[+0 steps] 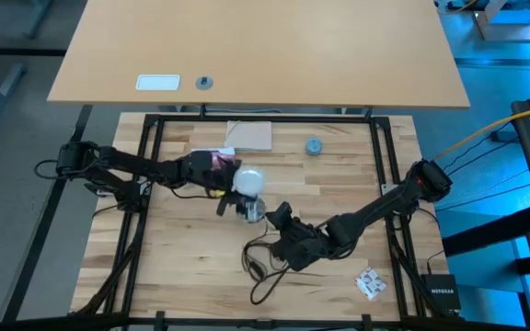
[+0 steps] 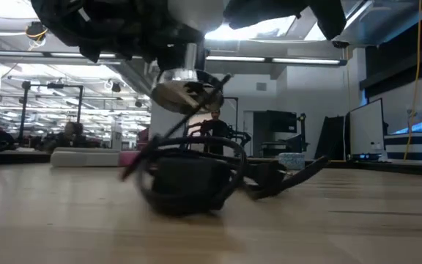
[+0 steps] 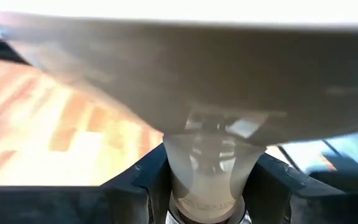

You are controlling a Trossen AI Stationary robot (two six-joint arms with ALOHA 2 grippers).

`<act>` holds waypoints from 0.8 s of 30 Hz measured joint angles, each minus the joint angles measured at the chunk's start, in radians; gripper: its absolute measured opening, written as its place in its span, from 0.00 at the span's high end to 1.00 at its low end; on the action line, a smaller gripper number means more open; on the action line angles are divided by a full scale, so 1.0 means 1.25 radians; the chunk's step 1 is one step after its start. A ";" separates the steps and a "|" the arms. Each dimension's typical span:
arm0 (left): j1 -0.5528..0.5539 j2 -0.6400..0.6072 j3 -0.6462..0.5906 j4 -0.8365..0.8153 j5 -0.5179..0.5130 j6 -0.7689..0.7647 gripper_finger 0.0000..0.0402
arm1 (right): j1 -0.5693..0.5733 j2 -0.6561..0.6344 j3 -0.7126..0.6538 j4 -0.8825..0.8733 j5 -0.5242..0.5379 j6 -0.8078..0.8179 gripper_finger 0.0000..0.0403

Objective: Screw lightbulb
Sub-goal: Insert the white lightbulb into the desk lamp

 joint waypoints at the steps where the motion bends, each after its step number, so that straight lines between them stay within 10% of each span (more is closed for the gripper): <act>1: 0.004 0.000 0.000 0.008 -0.022 -0.025 0.62 | 0.001 0.000 0.000 -0.001 -0.005 0.007 0.78; 24: 0.012 0.000 0.000 0.015 -0.123 -0.320 0.62 | -0.019 0.000 0.000 0.023 -0.090 0.093 0.50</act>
